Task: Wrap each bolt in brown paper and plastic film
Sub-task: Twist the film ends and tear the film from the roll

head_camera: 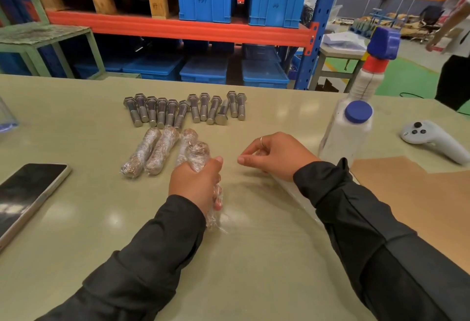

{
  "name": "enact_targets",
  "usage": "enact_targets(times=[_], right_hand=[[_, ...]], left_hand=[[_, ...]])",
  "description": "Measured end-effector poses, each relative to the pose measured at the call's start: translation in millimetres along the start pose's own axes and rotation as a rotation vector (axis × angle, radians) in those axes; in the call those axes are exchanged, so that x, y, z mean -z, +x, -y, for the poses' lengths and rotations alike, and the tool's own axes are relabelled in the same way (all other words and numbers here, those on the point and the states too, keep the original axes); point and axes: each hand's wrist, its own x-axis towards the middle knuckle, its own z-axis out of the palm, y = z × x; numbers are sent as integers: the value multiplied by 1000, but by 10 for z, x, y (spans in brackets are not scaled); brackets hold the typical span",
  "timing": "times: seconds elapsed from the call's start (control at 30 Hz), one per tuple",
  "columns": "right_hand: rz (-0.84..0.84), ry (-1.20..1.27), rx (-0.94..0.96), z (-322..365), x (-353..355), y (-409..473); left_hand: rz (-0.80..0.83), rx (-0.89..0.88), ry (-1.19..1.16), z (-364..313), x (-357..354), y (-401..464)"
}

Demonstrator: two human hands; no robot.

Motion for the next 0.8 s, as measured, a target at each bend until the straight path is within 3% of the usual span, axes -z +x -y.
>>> enact_targets(times=[0.3, 0.8], right_hand=[[23, -252, -5, -23, -44, 31], [-4, -338, 64, 18, -71, 55]], left_hand=[[133, -30, 225, 90, -59, -109], [220, -61, 214, 54, -77, -146]])
